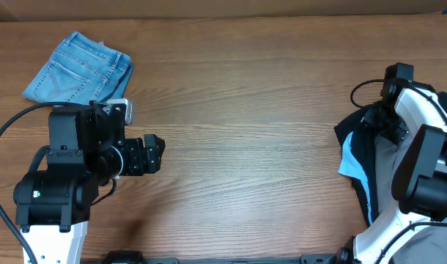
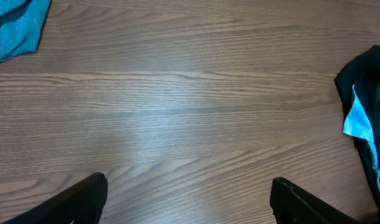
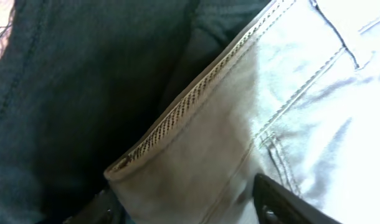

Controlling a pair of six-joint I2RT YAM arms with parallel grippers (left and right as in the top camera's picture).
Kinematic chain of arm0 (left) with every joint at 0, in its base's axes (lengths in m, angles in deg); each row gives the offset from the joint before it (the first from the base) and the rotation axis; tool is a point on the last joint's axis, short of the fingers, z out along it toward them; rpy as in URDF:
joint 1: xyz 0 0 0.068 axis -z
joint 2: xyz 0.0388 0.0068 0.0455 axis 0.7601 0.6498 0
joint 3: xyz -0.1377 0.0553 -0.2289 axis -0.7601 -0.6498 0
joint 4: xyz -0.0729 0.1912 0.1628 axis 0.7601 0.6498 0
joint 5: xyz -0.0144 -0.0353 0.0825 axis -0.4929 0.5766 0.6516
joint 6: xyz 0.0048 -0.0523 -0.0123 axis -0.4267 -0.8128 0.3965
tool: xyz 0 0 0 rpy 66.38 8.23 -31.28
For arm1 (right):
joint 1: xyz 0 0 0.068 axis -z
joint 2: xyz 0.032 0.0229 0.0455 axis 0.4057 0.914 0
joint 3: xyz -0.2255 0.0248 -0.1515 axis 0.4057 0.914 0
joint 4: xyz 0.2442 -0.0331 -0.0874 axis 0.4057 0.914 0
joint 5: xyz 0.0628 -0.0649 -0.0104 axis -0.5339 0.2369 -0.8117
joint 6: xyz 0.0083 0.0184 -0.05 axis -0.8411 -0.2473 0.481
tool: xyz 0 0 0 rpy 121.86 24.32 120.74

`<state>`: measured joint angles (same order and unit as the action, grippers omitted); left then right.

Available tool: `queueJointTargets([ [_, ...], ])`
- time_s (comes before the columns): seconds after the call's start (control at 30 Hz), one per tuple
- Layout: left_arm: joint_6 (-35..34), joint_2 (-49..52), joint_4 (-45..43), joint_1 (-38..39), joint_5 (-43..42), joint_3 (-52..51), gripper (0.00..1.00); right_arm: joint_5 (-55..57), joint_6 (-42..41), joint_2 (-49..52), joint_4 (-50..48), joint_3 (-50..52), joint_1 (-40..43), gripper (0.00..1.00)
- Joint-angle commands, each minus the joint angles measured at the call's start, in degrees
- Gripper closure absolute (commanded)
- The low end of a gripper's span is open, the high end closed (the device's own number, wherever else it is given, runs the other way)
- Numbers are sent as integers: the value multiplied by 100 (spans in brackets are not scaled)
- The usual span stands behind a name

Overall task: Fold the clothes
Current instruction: 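Grasp the waistband edge of the grey shorts with the right gripper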

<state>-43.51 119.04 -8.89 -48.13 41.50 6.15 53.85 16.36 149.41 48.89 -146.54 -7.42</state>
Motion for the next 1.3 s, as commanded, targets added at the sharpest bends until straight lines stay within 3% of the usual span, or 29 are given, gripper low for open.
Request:
queueJointTargets([
  [0.0, 107, -55, 24, -57, -68, 129, 14, 485, -271, 63, 28, 39, 50, 38],
  [0.17, 107, -55, 55, -57, -68, 129, 14, 551, -282, 61, 76, -44, 50, 44],
  [0.3, 107, -55, 55, -57, -68, 129, 14, 420, -273, 61, 179, -190, 50, 23],
  [0.5, 107, -55, 52, -57, -109, 129, 14, 72, -162, 61, 157, -199, 50, 20],
  [0.63, 105, -55, 46, -57, -109, 129, 14, -1073, 704, 61, -13, -197, 15, 15],
  [0.77, 105, -55, 55, -57, -109, 129, 15, -597, 575, 61, 76, -184, -33, 16],
  [0.87, 105, -55, 76, -57, -109, 129, 15, 42, 37, 63, 205, -127, -11, 20],
  [1.0, 103, -55, 72, -57, -111, 129, 15, 258, -66, 63, 208, -28, 63, 25],
  [1.27, 105, -55, 74, -57, -111, 129, 15, 302, -240, 61, 361, -46, 85, 50],
])
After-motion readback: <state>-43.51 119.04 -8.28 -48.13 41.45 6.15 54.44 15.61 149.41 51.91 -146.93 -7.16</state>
